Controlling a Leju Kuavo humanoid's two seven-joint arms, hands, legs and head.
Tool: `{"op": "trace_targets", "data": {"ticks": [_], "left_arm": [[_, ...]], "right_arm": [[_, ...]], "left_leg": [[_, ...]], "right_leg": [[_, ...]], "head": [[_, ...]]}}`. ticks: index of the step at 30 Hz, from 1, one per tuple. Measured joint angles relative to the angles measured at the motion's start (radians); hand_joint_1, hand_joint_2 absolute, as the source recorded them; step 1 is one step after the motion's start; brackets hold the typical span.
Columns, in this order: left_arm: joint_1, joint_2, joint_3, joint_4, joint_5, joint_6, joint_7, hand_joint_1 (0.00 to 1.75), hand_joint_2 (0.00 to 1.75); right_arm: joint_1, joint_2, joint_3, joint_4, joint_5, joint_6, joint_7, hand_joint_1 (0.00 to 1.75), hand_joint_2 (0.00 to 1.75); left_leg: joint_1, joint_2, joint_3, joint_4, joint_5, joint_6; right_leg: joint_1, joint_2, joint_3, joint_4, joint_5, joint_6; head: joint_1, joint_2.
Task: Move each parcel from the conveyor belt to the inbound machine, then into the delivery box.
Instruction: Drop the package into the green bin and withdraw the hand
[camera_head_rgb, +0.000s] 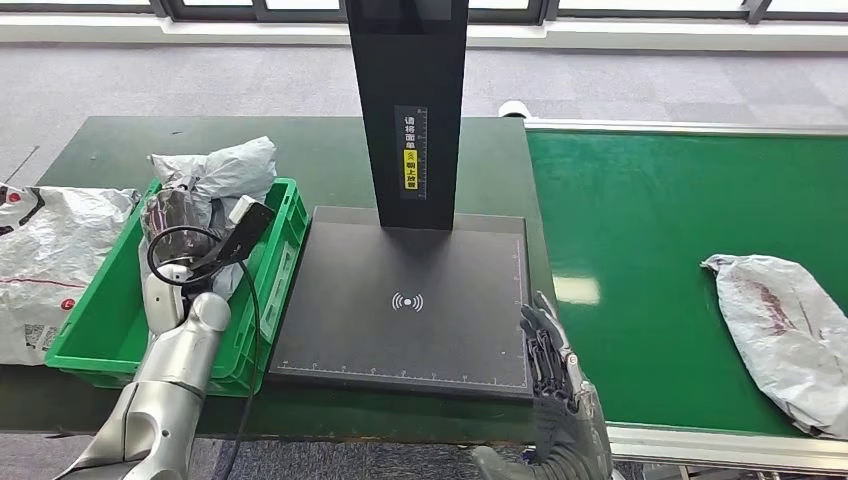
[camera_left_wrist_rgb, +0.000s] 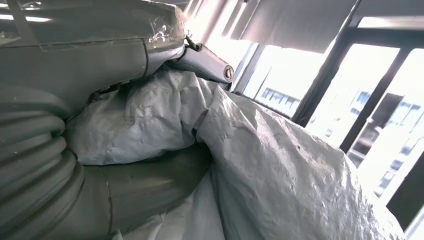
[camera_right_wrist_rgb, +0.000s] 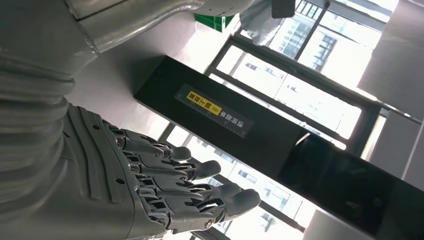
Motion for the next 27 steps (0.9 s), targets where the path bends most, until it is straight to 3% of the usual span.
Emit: {"op": "trace_targets", "data": {"ticks": [7,9,10,11,13,14,18,23,27], "left_arm": [[-0.02,0.01,0.017,0.147,-0.086,0.0,0.09,1.75,1.75],[-0.023,0.011,0.019,0.165,-0.09,0.004,0.093,1.2,1.75],[-0.024,0.011,0.02,0.171,-0.088,0.005,0.089,0.76,1.75],[-0.026,0.011,0.022,0.174,-0.085,0.006,0.081,0.32,1.31],[-0.026,0.01,0.032,0.171,-0.073,0.008,0.055,0.0,0.44],[-0.025,0.008,0.039,0.165,-0.066,0.009,0.039,0.0,0.0],[-0.017,-0.005,0.064,0.128,-0.008,0.011,-0.04,0.0,0.0],[0.02,-0.041,0.073,0.034,0.282,-0.029,-0.237,0.0,0.0],[0.063,-0.069,0.071,-0.054,0.47,-0.083,-0.31,0.0,0.0]], "right_arm": [[0.004,0.001,-0.008,-0.01,0.008,0.0,0.004,0.0,1.75],[0.003,0.002,-0.009,-0.011,0.013,-0.001,0.007,0.0,1.75],[0.002,0.002,-0.01,-0.012,0.016,-0.002,0.008,0.0,1.75],[0.001,0.002,-0.011,-0.012,0.019,-0.003,0.01,0.0,1.75],[0.0,0.003,-0.015,-0.012,0.023,-0.007,0.011,0.0,1.75],[-0.001,0.003,-0.018,-0.012,0.024,-0.01,0.011,0.0,1.75],[-0.001,0.003,-0.024,-0.012,0.025,-0.025,0.011,0.0,1.75],[-0.001,0.002,-0.024,-0.012,0.028,-0.061,0.017,0.0,1.75],[0.0,0.002,-0.025,-0.012,0.035,-0.079,0.025,0.0,1.75]], "left_leg": [[0.0,0.0,0.0,0.0,0.0,0.0],[0.0,0.0,0.0,0.0,0.0,0.0],[0.0,0.0,0.0,0.0,0.0,0.0],[0.0,0.0,0.0,0.0,0.0,0.0],[0.0,0.0,0.0,0.0,0.0,0.0],[0.0,0.0,0.0,0.0,0.0,0.0],[0.0,0.0,0.0,0.0,0.0,0.0],[0.0,0.0,0.0,0.0,0.0,0.0],[0.0,0.001,0.0,0.0,0.0,0.0]], "right_leg": [[0.0,0.001,0.0,0.0,0.0,0.0],[0.0,0.001,0.0,0.0,0.0,0.0],[0.0,0.0,0.0,0.0,0.0,0.0],[0.0,0.0,0.0,0.0,0.0,0.0],[0.0,0.0,0.0,0.0,0.0,0.0],[0.0,0.0,0.0,0.0,0.0,0.0],[0.0,0.0,0.0,0.0,0.0,0.0],[0.0,0.0,0.0,0.0,0.0,0.0],[0.0,0.001,0.0,0.0,0.0,0.0]], "head": [[0.0,0.0],[0.0,0.0],[0.0,0.0],[0.0,0.0],[0.0,0.0],[0.0,0.0],[0.0,0.0],[0.0,0.0],[0.0,0.0]]}}
